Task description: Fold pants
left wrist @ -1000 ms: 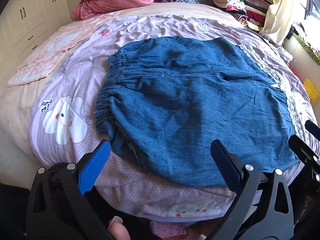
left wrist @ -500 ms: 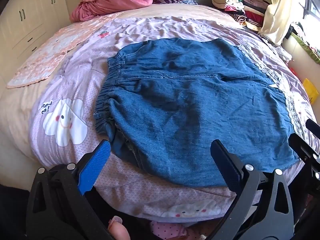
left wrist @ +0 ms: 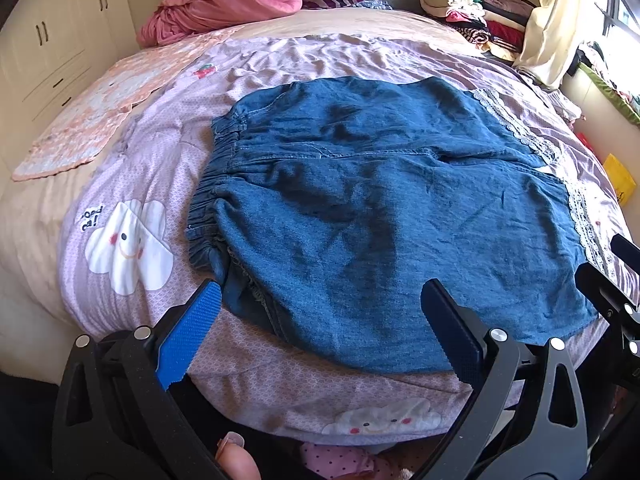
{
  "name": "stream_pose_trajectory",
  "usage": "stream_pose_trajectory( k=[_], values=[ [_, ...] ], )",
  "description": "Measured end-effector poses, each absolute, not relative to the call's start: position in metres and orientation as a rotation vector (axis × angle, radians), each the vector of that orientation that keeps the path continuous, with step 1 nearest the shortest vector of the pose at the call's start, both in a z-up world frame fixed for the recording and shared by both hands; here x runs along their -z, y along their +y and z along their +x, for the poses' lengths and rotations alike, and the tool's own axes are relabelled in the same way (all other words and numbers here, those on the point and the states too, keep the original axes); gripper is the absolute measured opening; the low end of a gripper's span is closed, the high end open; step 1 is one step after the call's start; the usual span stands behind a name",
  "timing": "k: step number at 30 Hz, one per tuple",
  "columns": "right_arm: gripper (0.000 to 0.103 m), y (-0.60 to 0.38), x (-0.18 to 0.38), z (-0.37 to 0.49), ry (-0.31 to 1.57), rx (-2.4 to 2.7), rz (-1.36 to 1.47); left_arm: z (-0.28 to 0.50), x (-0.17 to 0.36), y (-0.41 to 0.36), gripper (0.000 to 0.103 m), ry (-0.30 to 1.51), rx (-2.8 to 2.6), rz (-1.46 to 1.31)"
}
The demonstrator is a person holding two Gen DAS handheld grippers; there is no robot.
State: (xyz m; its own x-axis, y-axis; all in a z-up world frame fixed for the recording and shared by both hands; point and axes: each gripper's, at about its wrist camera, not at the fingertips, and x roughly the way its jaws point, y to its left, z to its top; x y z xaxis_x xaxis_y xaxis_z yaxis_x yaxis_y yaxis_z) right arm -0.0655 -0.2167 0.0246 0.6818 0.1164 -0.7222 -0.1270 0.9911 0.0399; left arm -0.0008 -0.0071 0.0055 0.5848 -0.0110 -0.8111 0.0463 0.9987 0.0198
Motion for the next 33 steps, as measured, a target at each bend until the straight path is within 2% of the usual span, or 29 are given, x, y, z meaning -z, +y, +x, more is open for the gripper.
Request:
stream_pose_trajectory(
  k=[33],
  values=[
    [0.099, -0.2137, -0.0241, -0.0633, 0.815, -0.143, -0.015, -0.0006, -0.0056, -0.0146, 0.094, 0.944, 0.033, 0.043]
  ],
)
